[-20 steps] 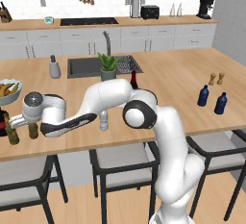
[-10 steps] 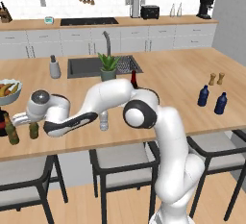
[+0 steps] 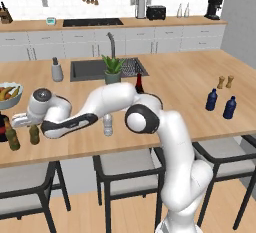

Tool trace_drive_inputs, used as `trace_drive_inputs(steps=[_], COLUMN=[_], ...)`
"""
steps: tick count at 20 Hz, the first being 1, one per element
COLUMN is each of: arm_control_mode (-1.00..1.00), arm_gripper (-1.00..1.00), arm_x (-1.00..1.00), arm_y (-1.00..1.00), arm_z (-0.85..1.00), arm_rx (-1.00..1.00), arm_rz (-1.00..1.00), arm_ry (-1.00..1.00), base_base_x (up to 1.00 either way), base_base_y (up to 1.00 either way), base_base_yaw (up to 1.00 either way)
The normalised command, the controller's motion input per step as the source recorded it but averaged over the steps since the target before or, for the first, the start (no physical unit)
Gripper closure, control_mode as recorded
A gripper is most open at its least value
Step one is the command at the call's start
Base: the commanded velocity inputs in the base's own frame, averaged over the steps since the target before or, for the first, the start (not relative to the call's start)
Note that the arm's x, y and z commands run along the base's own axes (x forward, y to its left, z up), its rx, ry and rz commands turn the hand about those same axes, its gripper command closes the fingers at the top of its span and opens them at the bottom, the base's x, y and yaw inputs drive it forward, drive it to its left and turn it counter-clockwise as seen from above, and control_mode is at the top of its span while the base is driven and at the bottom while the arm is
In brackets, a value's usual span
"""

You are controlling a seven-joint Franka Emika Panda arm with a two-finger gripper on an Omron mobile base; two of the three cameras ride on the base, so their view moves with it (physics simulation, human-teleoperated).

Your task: Move the plastic bottles in the middle to the plastics group, and the glass bottles in the middle to the glass group.

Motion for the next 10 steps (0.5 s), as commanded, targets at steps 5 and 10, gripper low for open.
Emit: trace_drive_inputs(steps=[5, 10], arm_control_mode=[-1.0, -1.0], arm_gripper=[-1.0, -1.0], arm_x=[0.26, -0.01], arm_y=[-0.05, 0.0], arm_z=[-0.23, -0.09], arm_rx=[0.0, 0.0], arm_rz=[0.01, 0.05], arm_ry=[0.08, 0.01], base_base_x=[0.0, 0.0], base_base_y=[0.0, 0.0], base_base_yaw=[0.0, 0.0])
